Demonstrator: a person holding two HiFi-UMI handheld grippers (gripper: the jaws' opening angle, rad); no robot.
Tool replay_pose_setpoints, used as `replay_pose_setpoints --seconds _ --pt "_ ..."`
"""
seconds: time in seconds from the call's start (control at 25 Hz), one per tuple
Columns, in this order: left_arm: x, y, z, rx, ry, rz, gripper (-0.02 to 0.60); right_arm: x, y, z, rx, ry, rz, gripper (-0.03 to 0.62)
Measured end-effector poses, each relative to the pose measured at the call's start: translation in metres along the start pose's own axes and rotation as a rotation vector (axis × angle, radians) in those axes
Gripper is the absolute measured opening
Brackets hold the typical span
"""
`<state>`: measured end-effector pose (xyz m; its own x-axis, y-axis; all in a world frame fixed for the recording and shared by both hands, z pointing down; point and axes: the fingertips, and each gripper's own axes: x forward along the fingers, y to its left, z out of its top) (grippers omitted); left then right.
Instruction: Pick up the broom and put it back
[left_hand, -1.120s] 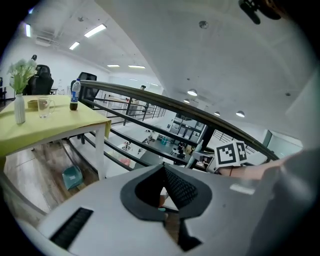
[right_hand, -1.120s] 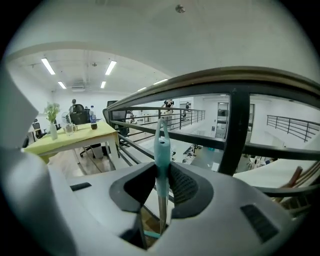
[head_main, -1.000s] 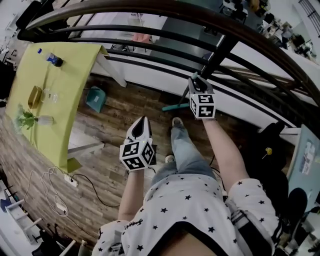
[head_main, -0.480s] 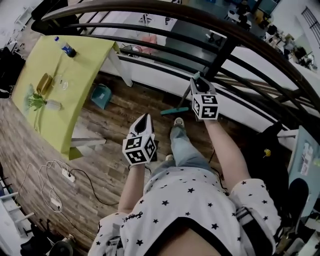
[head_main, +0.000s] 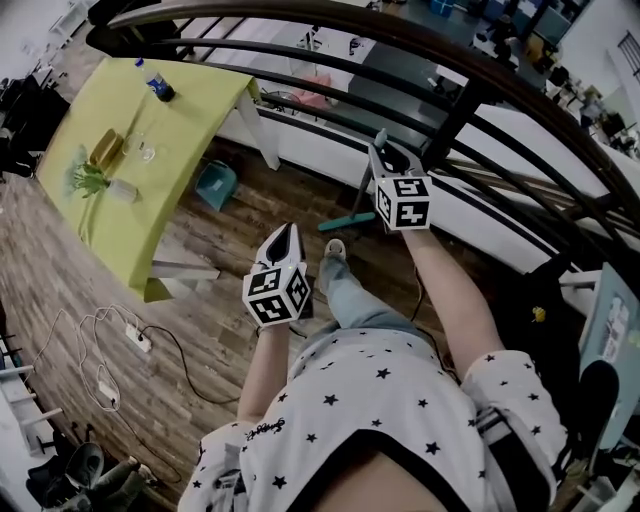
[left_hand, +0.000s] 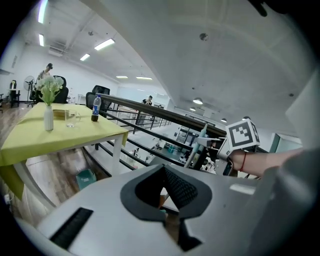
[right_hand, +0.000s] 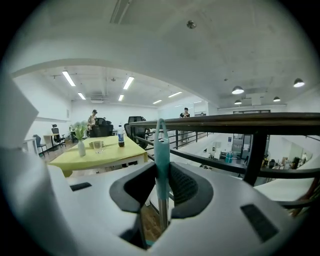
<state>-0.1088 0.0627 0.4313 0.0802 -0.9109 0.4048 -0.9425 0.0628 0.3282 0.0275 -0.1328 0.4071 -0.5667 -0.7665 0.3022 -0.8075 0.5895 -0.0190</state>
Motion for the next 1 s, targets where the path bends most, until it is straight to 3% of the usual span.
replay_pose_setpoints --seconds 0.52,1.0 --pt "0.003 0.041 0.024 -0.023 -0.045 0.076 0.012 0.047 0.039 0.016 -0.01 0.004 0.073 0.077" --pt "0.074 0.112 0.078 -0.033 -0.032 0.07 0.012 0.141 0.057 0.017 0.01 0.038 0.056 0.077"
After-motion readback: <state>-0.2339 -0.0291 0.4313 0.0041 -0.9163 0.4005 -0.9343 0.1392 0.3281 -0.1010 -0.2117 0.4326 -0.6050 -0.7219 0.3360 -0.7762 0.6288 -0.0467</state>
